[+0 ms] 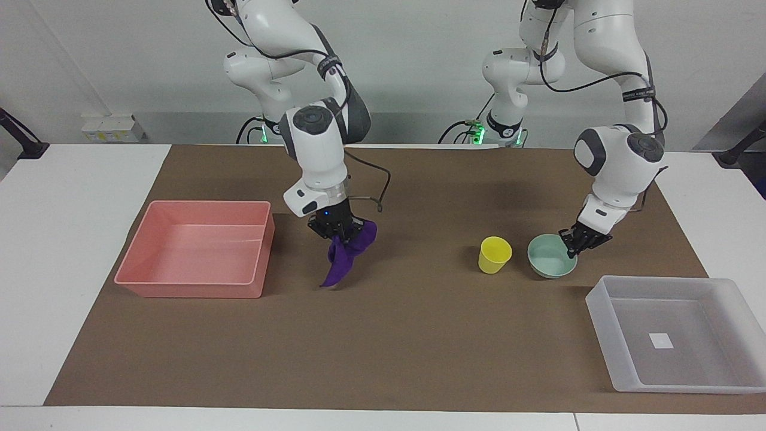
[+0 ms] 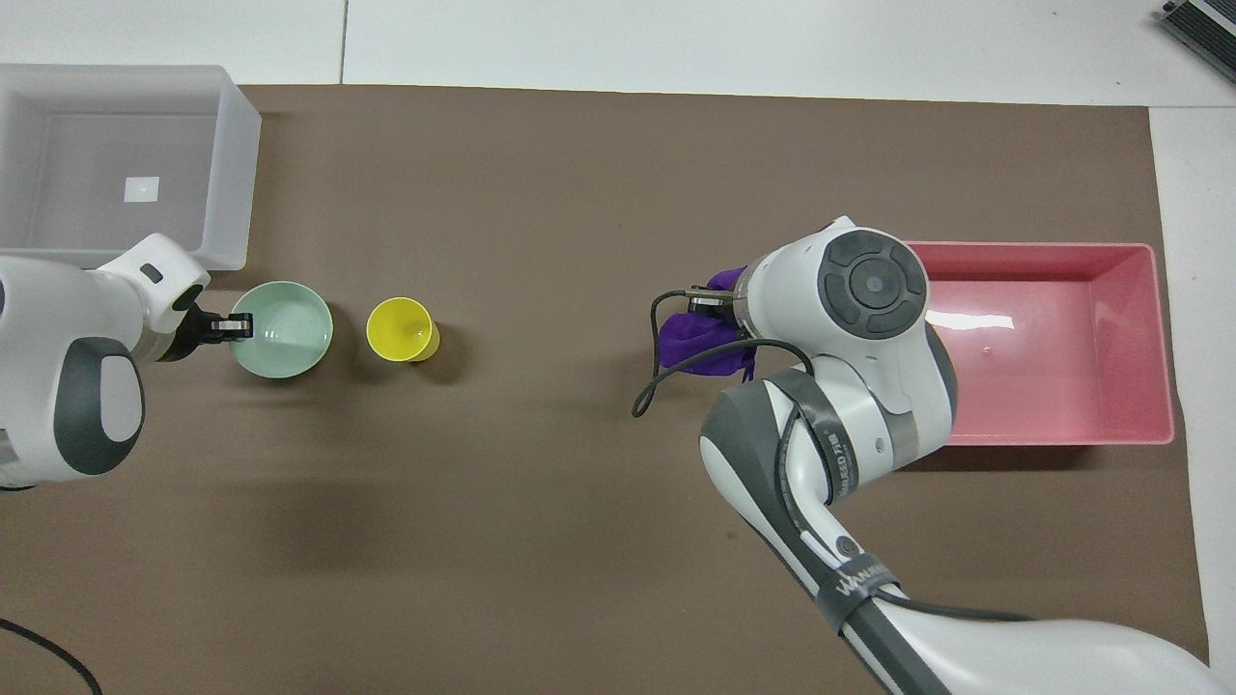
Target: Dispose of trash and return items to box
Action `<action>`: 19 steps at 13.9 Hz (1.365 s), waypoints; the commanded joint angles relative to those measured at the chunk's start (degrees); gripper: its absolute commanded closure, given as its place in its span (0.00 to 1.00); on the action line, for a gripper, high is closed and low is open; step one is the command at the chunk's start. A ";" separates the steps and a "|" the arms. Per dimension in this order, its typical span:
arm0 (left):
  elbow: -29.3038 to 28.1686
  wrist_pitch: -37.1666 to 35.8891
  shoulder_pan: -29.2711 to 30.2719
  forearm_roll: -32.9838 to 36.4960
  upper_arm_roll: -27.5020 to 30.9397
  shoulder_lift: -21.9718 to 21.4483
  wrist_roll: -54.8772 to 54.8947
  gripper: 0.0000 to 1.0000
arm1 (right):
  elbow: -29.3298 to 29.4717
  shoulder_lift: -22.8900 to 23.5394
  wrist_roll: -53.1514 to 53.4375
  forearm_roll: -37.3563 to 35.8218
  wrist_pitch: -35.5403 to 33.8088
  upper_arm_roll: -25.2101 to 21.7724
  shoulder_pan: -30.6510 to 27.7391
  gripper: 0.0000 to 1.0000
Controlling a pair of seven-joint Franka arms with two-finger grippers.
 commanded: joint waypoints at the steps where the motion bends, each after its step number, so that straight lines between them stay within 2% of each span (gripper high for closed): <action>1: 7.56 -10.04 0.94 -1.51 -0.14 -1.50 -0.30 1.00 | 1.60 -5.90 1.00 -0.75 -6.57 -0.08 -1.21 1.00; 3: 13.99 -13.68 2.69 -3.88 -0.14 -0.19 -0.30 1.00 | 1.69 -10.30 -0.32 -0.93 -9.99 -0.52 -3.40 1.00; 5: 15.68 -10.72 4.10 -5.12 -0.14 1.58 -0.56 1.00 | 1.69 -13.73 -5.22 -1.02 -13.51 -0.52 -6.91 1.00; 7: 16.82 -5.79 5.07 -5.21 -0.14 2.89 -0.65 1.00 | 1.52 -15.06 -11.89 -1.11 -15.81 -0.43 -12.18 1.00; 10: 26.20 -5.60 7.36 -5.03 -0.05 9.02 -1.09 1.00 | -1.64 -15.68 -25.32 -1.11 -14.24 -0.43 -20.70 1.00; 13: 36.22 -5.43 9.81 -4.59 -0.05 17.98 -1.18 1.00 | -5.41 -14.81 -34.76 -1.02 -10.03 -0.43 -26.96 1.00; 15: 44.56 -5.34 11.31 -4.50 0.12 25.36 -1.79 1.00 | -10.41 -13.40 -36.27 -1.02 -4.16 -0.43 -28.63 1.00; 16: 46.86 -5.07 11.31 -4.16 0.82 28.01 -2.06 1.00 | -12.18 -11.74 -36.80 -1.02 -1.78 -0.43 -29.16 1.00; 19: 44.79 -0.68 10.44 -0.38 1.79 29.70 -4.16 1.00 | -13.07 -5.94 -36.89 -1.02 5.08 -0.43 -30.22 1.00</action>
